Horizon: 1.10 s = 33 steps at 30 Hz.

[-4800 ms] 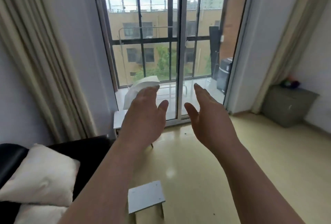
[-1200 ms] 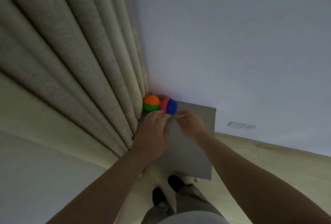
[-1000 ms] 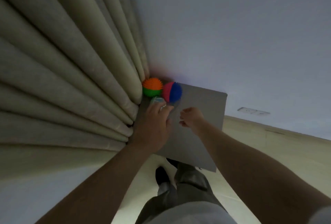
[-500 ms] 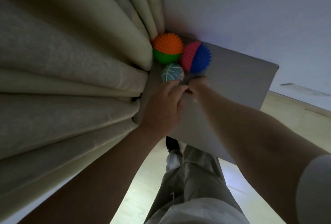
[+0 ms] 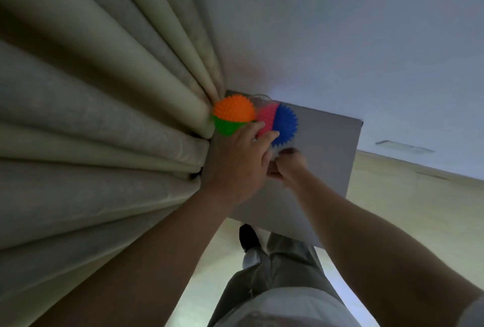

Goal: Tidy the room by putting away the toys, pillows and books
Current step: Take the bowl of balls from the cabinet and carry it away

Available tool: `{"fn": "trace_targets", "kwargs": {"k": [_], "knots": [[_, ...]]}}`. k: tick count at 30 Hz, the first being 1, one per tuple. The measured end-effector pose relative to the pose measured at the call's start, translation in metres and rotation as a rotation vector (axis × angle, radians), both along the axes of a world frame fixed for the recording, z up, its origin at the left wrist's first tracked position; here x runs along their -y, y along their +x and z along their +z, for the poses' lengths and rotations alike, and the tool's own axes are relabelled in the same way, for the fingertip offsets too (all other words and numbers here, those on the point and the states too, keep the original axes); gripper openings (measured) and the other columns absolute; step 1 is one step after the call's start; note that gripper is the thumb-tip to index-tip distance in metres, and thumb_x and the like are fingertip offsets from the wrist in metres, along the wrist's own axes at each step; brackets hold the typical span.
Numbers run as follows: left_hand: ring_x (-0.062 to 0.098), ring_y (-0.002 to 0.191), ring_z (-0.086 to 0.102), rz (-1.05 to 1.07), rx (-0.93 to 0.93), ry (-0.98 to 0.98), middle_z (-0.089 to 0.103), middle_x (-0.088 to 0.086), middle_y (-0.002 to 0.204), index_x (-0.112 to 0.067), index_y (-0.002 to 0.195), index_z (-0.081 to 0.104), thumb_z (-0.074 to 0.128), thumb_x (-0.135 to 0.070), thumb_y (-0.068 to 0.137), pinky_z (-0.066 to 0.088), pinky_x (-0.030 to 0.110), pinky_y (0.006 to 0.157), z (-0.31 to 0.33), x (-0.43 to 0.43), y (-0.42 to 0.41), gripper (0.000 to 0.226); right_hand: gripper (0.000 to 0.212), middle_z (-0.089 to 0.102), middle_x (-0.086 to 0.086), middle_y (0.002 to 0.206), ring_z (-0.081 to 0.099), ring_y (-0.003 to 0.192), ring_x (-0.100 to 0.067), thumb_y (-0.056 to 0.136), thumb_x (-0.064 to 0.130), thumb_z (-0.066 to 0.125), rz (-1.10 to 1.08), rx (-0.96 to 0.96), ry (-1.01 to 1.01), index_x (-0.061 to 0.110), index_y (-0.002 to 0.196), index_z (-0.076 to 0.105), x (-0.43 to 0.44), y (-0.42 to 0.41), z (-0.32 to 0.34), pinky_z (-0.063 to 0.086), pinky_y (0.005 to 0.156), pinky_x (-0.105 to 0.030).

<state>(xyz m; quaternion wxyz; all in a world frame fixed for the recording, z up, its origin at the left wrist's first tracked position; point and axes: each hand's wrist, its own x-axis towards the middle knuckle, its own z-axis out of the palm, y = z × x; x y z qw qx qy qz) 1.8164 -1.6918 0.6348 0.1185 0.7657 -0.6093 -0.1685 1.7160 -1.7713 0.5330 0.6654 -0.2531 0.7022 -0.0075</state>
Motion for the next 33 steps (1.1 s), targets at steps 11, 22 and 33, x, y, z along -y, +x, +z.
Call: {"fn": "trace_targets", "kwargs": {"k": [11, 22, 33], "knots": [[0.025, 0.142, 0.039, -0.051, 0.161, -0.202, 0.046, 0.0, 0.153, -0.03, 0.146, 0.05, 0.052, -0.039, 0.101, 0.03, 0.056, 0.117, 0.168, 0.016, -0.017, 0.046, 0.026, 0.074, -0.026, 0.082, 0.075, 0.07, -0.036, 0.099, -0.009, 0.043, 0.062, 0.189, -0.266, 0.006, 0.116, 0.055, -0.034, -0.057, 0.188, 0.064, 0.067, -0.048], [0.018, 0.149, 0.03, -0.048, 0.185, -0.429, 0.037, -0.005, 0.161, -0.038, 0.154, 0.037, 0.044, -0.052, 0.103, 0.023, 0.054, 0.122, 0.334, -0.015, -0.01, 0.053, 0.016, 0.072, -0.023, 0.071, 0.074, 0.063, -0.038, 0.097, -0.003, 0.053, 0.104, 0.314, -0.728, 0.002, 0.095, 0.068, -0.06, -0.067, 0.336, 0.064, 0.062, -0.048], [0.03, 0.151, 0.025, -0.032, 0.337, -0.093, 0.025, -0.004, 0.166, -0.038, 0.16, 0.003, 0.026, -0.07, 0.099, 0.007, 0.067, 0.12, 0.331, -0.052, -0.014, 0.073, 0.013, 0.069, -0.025, 0.065, 0.071, 0.059, -0.041, 0.092, -0.005, 0.054, -0.023, 0.373, -0.747, -0.011, 0.091, 0.066, -0.106, -0.073, 0.367, 0.062, 0.059, -0.048]]}}
